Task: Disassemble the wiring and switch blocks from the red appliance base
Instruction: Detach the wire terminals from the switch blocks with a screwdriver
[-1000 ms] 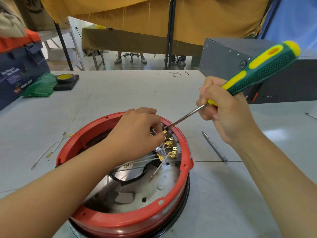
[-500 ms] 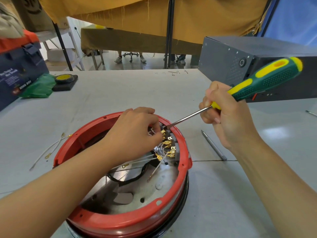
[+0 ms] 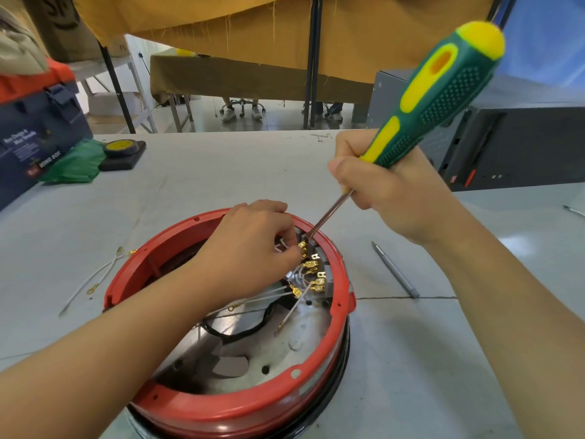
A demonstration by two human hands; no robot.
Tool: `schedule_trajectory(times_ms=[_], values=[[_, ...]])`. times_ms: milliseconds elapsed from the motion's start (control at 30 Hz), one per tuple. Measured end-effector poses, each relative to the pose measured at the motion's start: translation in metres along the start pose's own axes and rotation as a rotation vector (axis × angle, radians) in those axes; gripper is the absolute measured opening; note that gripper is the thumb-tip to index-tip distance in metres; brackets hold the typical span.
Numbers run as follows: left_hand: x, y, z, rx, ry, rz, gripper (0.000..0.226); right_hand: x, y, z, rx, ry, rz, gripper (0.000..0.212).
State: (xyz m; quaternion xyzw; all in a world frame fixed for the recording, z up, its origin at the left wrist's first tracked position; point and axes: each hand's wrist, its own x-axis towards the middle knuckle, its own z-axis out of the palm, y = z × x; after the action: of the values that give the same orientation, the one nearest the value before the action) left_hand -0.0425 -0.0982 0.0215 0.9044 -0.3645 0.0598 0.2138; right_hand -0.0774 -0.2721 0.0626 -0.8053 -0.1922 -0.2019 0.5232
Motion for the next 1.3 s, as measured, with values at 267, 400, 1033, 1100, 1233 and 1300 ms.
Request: schedule_trajectory(times_ms=[267,400,1033,1100,1233,1300], values=[[0.0,0.002,-0.002,-0.016,-0.019,-0.008,0.011,0.0,0.024,-0.009,0.366,0.12,0.163,0.029],[0.0,0.002,-0.002,-0.019,-0.014,-0.016,0.009,0.001,0.033,-0.011,0.459,0.173,0.24,0.026],[-0.001,0.004,-0.002,0.0,0.026,-0.032,0.012,-0.008,0.033,-0.011,0.441,0.202,0.196,0.027],[-0.001,0.005,-0.002,0.005,0.025,-0.029,0.012,-0.005,0.026,-0.011,0.378,0.168,0.162,0.031],[-0.001,0.006,-0.002,-0.005,0.031,-0.026,0.012,-0.001,0.014,-0.009,0.23,0.096,0.117,0.027],[-0.001,0.005,-0.002,0.0,0.031,-0.022,0.012,0.002,0.008,-0.009,0.162,0.045,0.091,0.026]])
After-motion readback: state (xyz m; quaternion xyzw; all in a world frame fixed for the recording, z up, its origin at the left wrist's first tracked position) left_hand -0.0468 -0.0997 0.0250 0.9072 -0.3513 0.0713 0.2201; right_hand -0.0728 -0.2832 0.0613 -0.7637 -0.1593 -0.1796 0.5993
